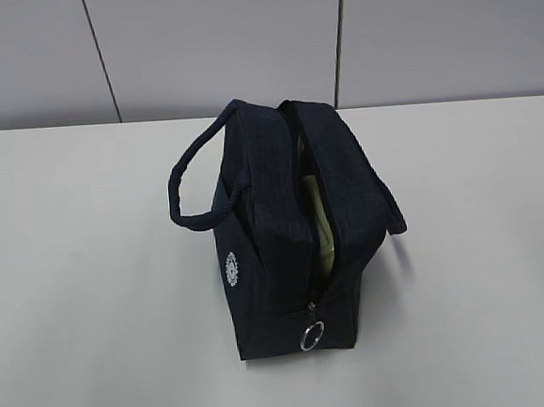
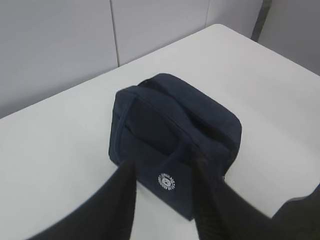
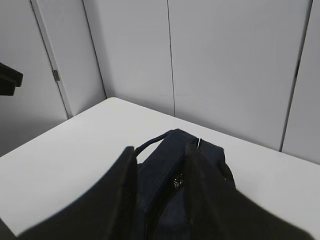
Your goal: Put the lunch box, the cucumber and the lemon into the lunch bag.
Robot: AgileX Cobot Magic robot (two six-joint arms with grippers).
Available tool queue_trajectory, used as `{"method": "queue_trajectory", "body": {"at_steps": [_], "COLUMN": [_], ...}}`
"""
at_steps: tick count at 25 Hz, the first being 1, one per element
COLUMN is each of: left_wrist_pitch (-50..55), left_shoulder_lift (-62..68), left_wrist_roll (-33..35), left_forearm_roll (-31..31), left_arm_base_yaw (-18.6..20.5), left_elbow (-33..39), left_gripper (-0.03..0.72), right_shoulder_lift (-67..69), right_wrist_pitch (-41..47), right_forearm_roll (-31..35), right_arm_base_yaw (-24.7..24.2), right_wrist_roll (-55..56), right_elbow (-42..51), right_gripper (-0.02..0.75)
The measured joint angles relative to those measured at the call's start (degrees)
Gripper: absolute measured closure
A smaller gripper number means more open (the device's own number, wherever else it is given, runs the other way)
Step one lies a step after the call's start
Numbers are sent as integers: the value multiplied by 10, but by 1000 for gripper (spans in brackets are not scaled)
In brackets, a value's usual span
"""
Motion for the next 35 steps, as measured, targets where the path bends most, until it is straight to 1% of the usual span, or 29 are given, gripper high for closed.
{"method": "queue_trajectory", "body": {"at_steps": [4,7,10,16,23,29,33,35], "left_wrist_pitch": [-1,2,23,46,46,46,46,46], "left_shoulder_lift": [-79,-117,-140,-148,-148,-148,-148,-148], "left_wrist_roll": [0,0,0,0,0,0,0,0], "left_forearm_roll": [-3,-8,-8,-13,-18,-20,-22,-22], "left_arm_base_yaw": [0,0,0,0,0,0,0,0], "left_elbow": [72,101,109,110,110,110,110,110], "left_gripper": [430,430,430,430,431,447,450,450], "right_shoulder_lift": [-69,-92,-96,-89,5,111,186,231], "right_wrist_pitch": [13,46,75,101,131,136,150,159], "right_forearm_roll": [1,1,0,9,14,30,64,94], "right_arm_base_yaw": [0,0,0,0,0,0,0,0], "right_wrist_roll": [8,13,15,18,4,-17,-81,-130], "right_elbow": [69,103,121,122,127,127,127,127], "right_gripper": [498,498,498,498,479,386,374,371]}}
